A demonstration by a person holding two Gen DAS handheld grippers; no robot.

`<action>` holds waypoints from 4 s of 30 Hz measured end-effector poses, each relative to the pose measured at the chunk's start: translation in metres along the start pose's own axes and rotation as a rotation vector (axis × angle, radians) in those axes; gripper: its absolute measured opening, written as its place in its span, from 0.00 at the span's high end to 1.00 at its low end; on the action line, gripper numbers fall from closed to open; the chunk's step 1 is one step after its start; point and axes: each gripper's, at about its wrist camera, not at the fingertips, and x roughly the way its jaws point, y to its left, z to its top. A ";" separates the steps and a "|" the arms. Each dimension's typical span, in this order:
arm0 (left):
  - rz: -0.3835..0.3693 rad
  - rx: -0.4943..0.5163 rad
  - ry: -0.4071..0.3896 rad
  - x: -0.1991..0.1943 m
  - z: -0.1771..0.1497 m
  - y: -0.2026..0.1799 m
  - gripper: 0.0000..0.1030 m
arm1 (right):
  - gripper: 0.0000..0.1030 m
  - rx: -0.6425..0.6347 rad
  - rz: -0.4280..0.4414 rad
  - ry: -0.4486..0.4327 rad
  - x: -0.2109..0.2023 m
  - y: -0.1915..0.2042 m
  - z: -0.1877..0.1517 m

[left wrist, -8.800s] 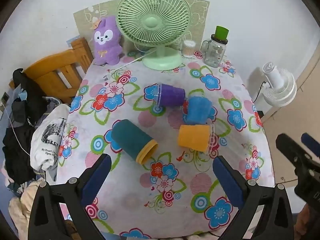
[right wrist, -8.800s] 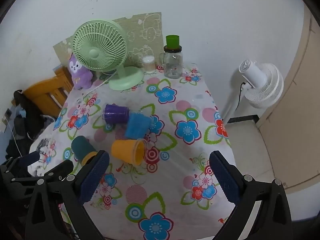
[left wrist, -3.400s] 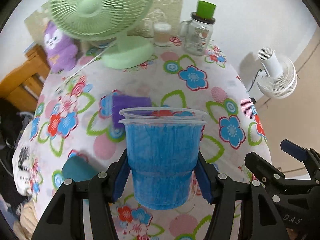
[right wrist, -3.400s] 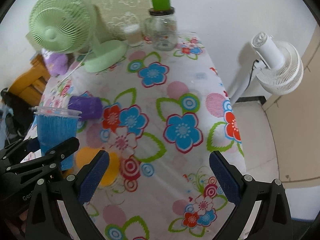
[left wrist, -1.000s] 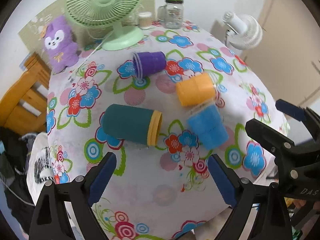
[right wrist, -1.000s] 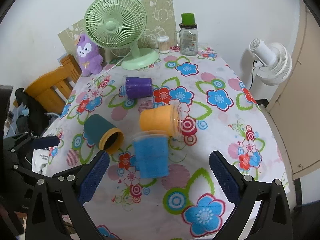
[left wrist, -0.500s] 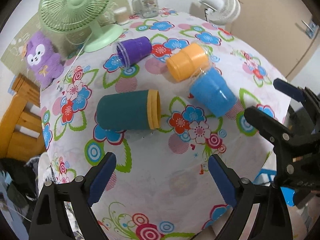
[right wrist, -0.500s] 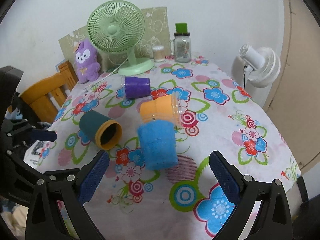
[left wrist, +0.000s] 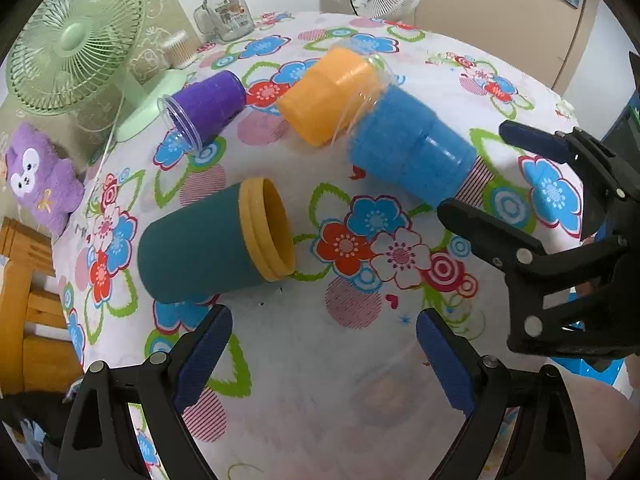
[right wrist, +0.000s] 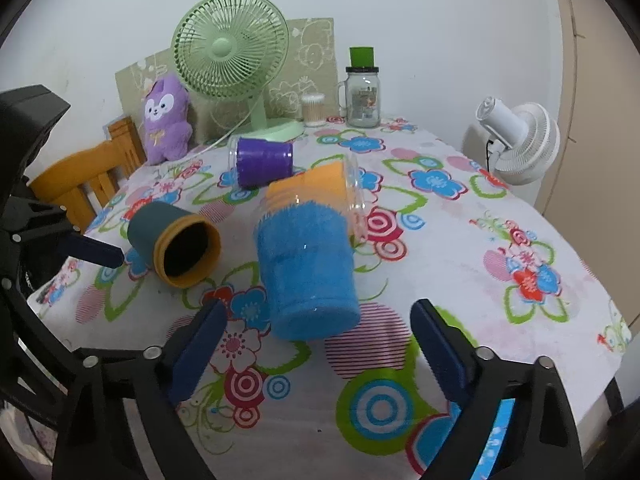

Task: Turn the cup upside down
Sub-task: 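Rotate the held blue cup with the right gripper, rim toward the table, then lower the blue cup rim-down onto the cloth and open the right gripper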

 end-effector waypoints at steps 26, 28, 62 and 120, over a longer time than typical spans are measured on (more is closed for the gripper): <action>-0.026 -0.098 0.006 -0.003 0.000 0.006 0.08 | 0.44 0.046 0.037 0.053 0.004 -0.006 0.010; -0.032 -0.125 0.007 -0.009 0.002 0.005 0.08 | 0.44 0.024 0.043 0.082 -0.004 -0.006 0.017; 0.020 -0.730 0.005 -0.045 0.025 0.020 0.08 | 0.44 -0.365 0.207 0.615 0.004 -0.022 0.117; 0.168 -0.879 -0.068 -0.138 0.040 0.030 0.05 | 0.09 -0.218 0.144 0.378 -0.047 -0.030 0.174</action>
